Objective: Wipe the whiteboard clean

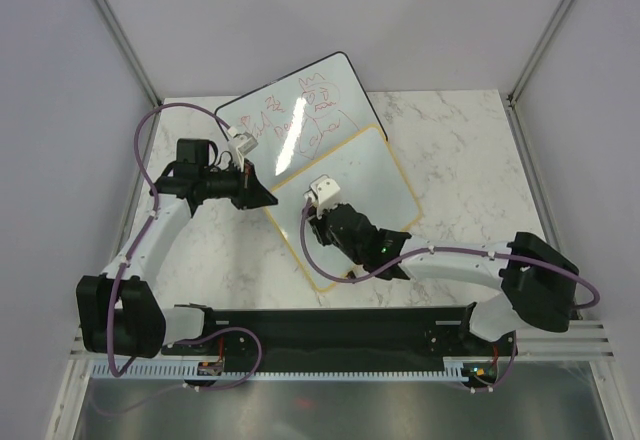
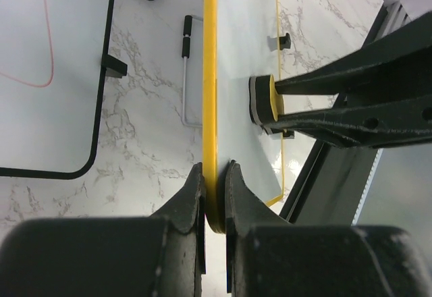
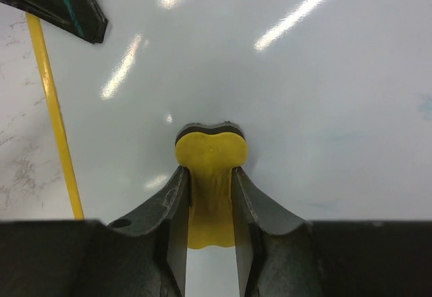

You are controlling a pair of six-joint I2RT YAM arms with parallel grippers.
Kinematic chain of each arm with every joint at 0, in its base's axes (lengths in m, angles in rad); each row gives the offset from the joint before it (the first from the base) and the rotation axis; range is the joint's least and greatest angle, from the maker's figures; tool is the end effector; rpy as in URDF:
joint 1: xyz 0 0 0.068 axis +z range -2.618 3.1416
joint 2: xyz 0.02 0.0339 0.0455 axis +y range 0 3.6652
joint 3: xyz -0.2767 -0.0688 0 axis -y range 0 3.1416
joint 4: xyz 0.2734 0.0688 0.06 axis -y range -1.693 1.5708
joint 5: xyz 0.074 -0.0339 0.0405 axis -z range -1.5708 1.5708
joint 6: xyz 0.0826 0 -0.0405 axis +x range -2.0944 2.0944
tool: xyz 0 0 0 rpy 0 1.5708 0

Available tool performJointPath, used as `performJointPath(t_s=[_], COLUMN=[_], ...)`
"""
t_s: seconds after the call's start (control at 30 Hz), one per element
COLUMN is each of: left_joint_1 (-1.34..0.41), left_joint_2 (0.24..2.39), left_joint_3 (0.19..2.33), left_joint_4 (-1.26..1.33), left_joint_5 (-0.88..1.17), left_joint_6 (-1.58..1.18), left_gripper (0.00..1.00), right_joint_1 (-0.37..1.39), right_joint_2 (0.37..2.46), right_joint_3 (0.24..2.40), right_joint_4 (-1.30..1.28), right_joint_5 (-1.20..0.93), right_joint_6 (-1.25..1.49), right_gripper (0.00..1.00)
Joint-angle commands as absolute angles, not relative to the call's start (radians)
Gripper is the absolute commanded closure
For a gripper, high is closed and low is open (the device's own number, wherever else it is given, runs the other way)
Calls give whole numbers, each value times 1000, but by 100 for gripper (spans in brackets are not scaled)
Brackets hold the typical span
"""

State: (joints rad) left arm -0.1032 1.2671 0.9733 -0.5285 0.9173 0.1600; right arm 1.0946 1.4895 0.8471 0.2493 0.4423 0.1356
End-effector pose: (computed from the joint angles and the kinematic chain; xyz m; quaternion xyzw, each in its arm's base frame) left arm 0.2925 -0.0962 0.2648 0.2700 0.8061 -0.4026 0.3394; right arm 0.2101 0.3301 0.2166 -0.2662 0.7760 0.1637 0.5478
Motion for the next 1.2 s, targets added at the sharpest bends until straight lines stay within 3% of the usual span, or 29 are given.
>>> performJointPath(t_s=[0.0, 0.2, 0.43, 0.6, 0.77, 1.17], left_joint_1=[-144, -147, -147, -149, -155, -158], left_joint_2=[1261, 1261, 1267, 1272, 1281, 1273], left_joint_3=[1015, 1016, 1008, 1022, 1031, 1028], left_joint_4=[-495, -497, -499, -499, -499, -500], left_joint_5=[951, 942, 922, 923, 917, 907], left_joint_6=[341, 342, 348, 341, 336, 341], left_gripper=[98, 98, 98, 98, 98, 98], right_joint_1=[974, 683, 692, 883, 923, 606], right_joint_2=[1537, 1583, 1580, 1575, 1600, 1569], right_joint_3=[851, 916, 954, 927, 959, 899], right_joint_4=[156, 181, 179, 233, 273, 204], right_joint_5=[434, 465, 367, 365, 339, 437], right_joint_6=[155, 143, 126, 86, 113, 169], right_gripper=[100, 100, 100, 100, 100, 100])
